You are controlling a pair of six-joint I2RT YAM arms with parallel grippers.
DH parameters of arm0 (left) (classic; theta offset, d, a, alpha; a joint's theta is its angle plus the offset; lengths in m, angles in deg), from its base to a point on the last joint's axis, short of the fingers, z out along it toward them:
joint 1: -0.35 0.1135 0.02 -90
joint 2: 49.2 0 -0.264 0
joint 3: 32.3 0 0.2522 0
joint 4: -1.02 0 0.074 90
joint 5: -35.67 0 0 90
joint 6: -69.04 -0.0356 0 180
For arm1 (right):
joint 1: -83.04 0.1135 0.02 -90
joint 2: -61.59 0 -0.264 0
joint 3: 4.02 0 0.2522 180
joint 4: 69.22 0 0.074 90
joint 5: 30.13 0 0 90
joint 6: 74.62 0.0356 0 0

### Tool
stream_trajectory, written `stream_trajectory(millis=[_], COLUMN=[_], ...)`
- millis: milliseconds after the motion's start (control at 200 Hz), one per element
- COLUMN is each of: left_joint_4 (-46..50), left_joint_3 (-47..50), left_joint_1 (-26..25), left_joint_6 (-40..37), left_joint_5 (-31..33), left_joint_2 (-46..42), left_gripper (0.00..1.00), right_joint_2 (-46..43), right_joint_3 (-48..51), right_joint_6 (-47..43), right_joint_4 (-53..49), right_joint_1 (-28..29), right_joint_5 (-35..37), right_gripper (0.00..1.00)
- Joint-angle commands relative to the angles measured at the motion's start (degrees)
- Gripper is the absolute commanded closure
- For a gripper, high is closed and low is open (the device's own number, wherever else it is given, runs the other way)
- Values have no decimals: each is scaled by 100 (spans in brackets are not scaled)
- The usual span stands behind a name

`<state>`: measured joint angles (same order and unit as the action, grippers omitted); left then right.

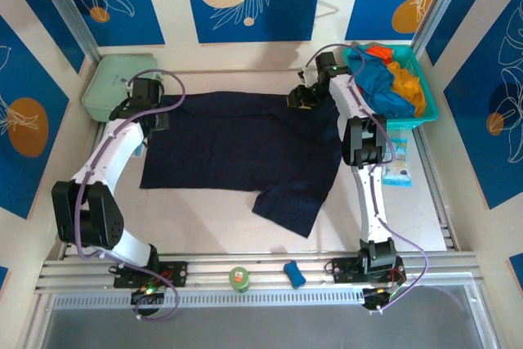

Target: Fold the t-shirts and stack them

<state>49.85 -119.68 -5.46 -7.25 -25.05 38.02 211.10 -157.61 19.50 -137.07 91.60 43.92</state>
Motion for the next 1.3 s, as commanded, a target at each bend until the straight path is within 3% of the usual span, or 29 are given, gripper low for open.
stream_trajectory(millis=[0, 565, 695, 876, 1056, 1296], left_joint_4=[148, 149, 166, 167, 167, 81], left_joint_3=[107, 207, 203, 199, 225, 379], left_joint_1=[-35, -38, -38, -34, -35, -38], left_joint_6=[197, 229, 225, 227, 220, 242], left_joint_5=[-144, -151, -155, -154, -159, -201], left_joint_2=[-248, -205, -222, -283, -320, -320], left_gripper=[0, 1, 0, 0, 1, 1], right_joint_2=[168, 475, 416, 168, -292, -991], right_joint_3=[-228, -537, -537, -515, -73, 1371], right_joint_6=[75, 186, 204, 281, 398, 884], right_joint_4=[-313, -567, -577, -534, -416, 180], right_joint_1=[38, 154, 175, 197, 265, 484], right_joint_5=[-325, -418, -443, -553, -664, -865], right_gripper=[48, 48, 57, 82, 83, 81])
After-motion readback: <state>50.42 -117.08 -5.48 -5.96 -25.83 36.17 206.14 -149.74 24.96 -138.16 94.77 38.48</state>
